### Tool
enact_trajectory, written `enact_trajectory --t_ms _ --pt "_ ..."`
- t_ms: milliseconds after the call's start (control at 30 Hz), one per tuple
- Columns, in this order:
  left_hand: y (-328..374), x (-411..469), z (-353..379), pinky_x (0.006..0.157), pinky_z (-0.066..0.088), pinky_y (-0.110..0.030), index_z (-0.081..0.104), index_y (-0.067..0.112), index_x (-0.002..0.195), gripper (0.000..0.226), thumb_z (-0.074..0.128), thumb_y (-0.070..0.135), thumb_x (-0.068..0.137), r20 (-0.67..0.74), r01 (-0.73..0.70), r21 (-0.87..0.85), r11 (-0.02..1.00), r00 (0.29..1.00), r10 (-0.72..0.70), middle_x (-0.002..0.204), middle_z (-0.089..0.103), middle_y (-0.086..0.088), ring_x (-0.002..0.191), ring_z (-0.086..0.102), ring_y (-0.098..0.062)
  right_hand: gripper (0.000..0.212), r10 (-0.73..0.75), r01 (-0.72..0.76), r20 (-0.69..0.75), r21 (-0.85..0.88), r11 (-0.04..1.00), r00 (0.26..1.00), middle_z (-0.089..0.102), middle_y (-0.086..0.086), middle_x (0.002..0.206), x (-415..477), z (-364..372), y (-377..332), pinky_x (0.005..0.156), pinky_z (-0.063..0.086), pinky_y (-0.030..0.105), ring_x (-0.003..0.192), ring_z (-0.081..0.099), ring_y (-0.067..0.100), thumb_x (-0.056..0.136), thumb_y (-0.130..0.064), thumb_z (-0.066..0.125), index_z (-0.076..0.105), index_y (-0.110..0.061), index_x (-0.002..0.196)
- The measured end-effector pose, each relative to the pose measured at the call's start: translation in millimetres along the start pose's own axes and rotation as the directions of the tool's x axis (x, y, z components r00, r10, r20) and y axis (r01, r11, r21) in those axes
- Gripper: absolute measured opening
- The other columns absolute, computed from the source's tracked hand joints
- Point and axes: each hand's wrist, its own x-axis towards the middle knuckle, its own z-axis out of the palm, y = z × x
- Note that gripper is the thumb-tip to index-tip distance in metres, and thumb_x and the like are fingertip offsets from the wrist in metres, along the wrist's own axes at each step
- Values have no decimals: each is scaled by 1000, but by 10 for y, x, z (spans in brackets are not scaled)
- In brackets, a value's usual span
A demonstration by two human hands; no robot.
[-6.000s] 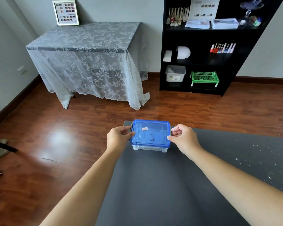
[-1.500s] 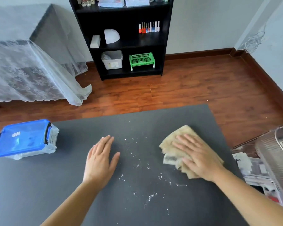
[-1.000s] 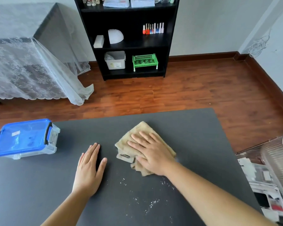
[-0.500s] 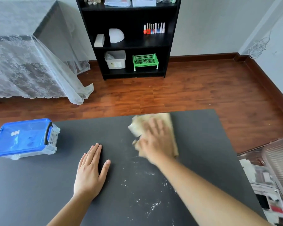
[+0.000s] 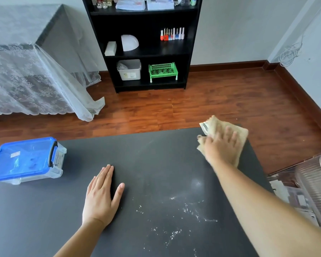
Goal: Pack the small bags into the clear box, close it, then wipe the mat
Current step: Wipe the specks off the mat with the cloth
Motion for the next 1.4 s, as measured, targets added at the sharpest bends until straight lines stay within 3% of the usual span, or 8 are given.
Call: enact_trajectory --t_ms 133,267,533,700,933,1200,1300,1400 --pt "-3 6 13 117 9 -28 33 13 144 77 20 61 85 1 -2 1 1000 1000 2 152 31 0 142 21 -10 59 -626 631 156 18 775 764 22 -1 158 -598 289 -826 119 5 40 145 13 26 89 -42 37 26 -30 146" --pt "-3 2 13 116 9 -27 34 13 143 77 20 61 85 1 3 -1 1000 1000 -3 152 31 0 142 21 -11 53 -844 852 251 110 512 474 21 -10 157 -704 303 -836 119 5 37 146 13 18 94 -42 38 27 -36 145" --pt "-3 4 7 117 10 -29 33 13 144 78 18 63 85 7 3 9 1000 1000 -3 153 30 1 143 19 -11 57 -261 269 64 -190 944 963 26 7 156 108 -145 696 118 7 42 146 14 25 95 -34 15 25 -13 148" --pt "-11 9 12 117 12 -31 33 13 144 78 18 63 85 7 4 19 1000 1000 -4 153 30 0 143 20 -12 57 -96 97 24 -53 994 995 21 13 157 -613 21 139 117 10 45 145 14 34 94 -38 39 29 -19 147" --pt "-38 -22 -15 116 14 -29 34 15 143 77 20 63 85 22 -4 -18 1000 1000 4 153 31 1 142 21 -11 58 -889 920 295 70 385 349 23 -10 156 -1435 124 -34 116 5 37 145 17 18 90 -48 39 23 -40 145" --pt "-342 -440 -151 116 13 -29 33 19 144 74 16 61 86 -8 93 37 995 996 -92 153 28 5 143 19 -10 57 -236 247 89 -147 958 968 14 6 160 -308 -143 533 119 4 43 147 6 26 96 -40 17 14 -22 150" --pt "-401 -551 -166 116 12 -28 33 18 144 73 17 61 86 -28 129 35 991 991 -128 153 29 5 142 19 -9 59 -41 44 95 -30 999 995 11 7 160 -516 4 -202 118 5 48 146 4 32 96 -46 28 20 -23 149" --pt "-452 -617 -175 116 13 -29 34 18 144 73 17 60 86 -44 163 15 987 986 -162 153 29 5 143 19 -10 58 -457 464 173 3 886 872 10 2 160 -1054 270 -862 118 1 47 147 3 30 94 -48 31 19 -31 149"
